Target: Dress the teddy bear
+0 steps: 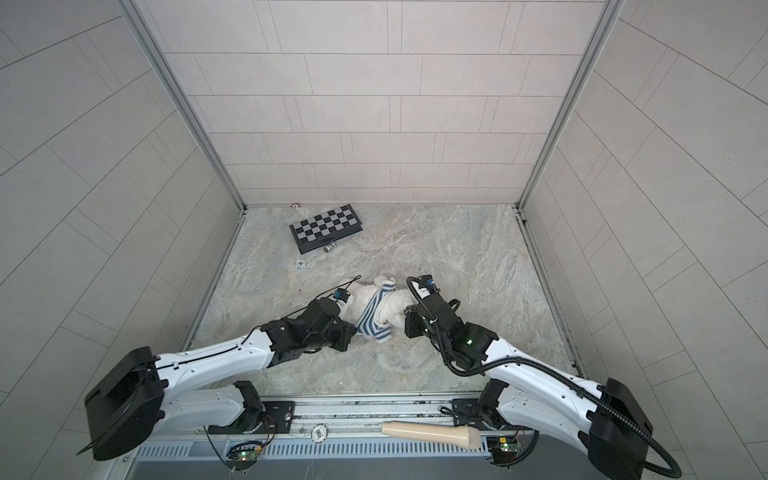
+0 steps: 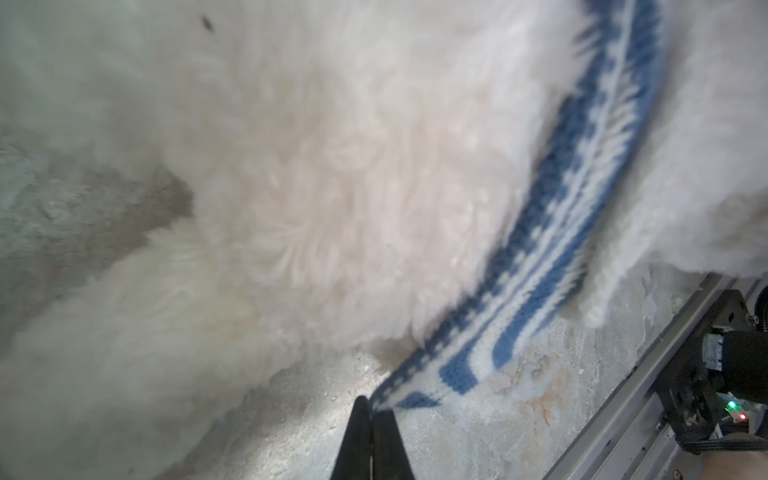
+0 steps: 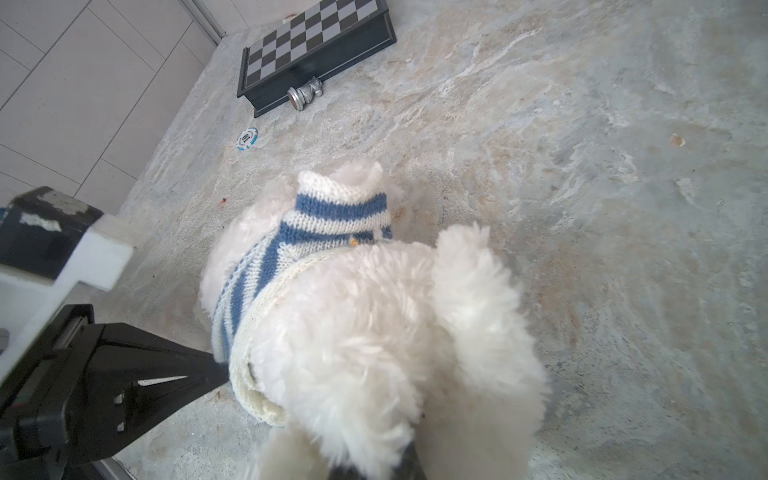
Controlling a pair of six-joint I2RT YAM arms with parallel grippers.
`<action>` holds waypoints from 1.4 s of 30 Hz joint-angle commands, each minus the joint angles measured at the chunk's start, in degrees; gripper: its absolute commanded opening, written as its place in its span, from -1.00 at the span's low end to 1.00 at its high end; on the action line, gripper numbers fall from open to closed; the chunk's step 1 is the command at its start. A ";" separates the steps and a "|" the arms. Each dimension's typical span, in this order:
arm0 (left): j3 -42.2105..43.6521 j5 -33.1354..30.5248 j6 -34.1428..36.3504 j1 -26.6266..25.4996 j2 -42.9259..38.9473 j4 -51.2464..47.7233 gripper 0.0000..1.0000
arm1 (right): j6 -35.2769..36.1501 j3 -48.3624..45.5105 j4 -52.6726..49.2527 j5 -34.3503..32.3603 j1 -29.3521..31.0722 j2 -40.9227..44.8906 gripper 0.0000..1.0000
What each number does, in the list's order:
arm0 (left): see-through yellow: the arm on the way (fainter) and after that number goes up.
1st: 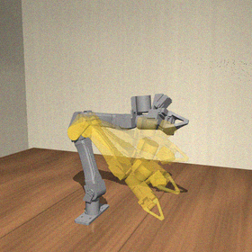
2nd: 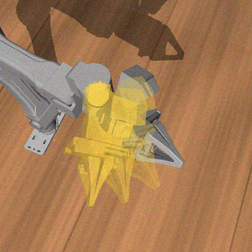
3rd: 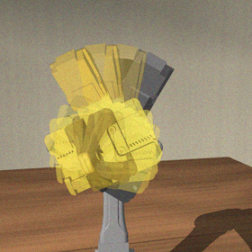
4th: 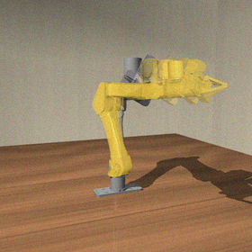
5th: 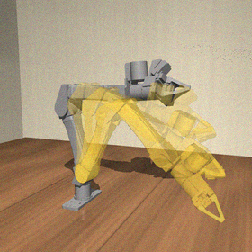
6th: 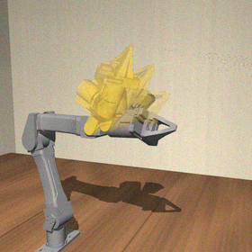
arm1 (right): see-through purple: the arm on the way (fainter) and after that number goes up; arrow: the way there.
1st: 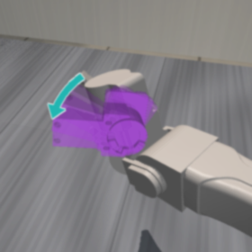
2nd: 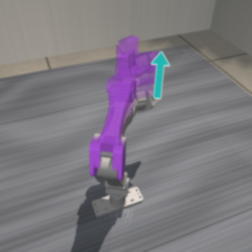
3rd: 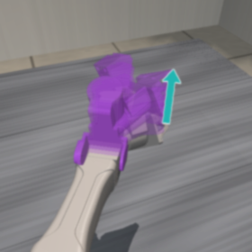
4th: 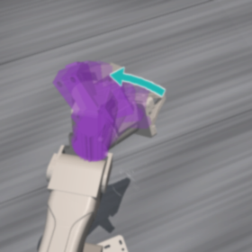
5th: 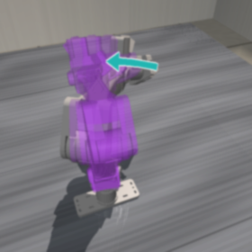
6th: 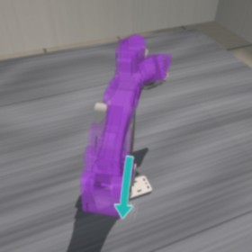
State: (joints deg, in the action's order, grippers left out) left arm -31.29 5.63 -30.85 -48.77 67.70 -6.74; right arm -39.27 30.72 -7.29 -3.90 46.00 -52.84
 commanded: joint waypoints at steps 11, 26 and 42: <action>0.45 -6.28 7.46 -2.53 -2.95 -7.15 -1.00 | -3.00 3.12 1.47 -6.37 -0.65 2.93 -1.00; -2.11 3.10 3.41 -3.37 13.12 0.28 -1.00 | -5.57 3.17 3.92 -6.50 -0.03 2.84 -1.00; 1.52 -8.57 7.60 -1.34 -0.06 1.02 -1.00 | -6.16 4.27 2.10 -5.75 -0.21 5.74 -1.00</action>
State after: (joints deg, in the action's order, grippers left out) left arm -32.36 -1.26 -26.15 -49.34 69.78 -2.87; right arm -43.13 31.94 -9.28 -5.58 46.46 -49.08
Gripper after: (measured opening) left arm 0.037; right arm 0.075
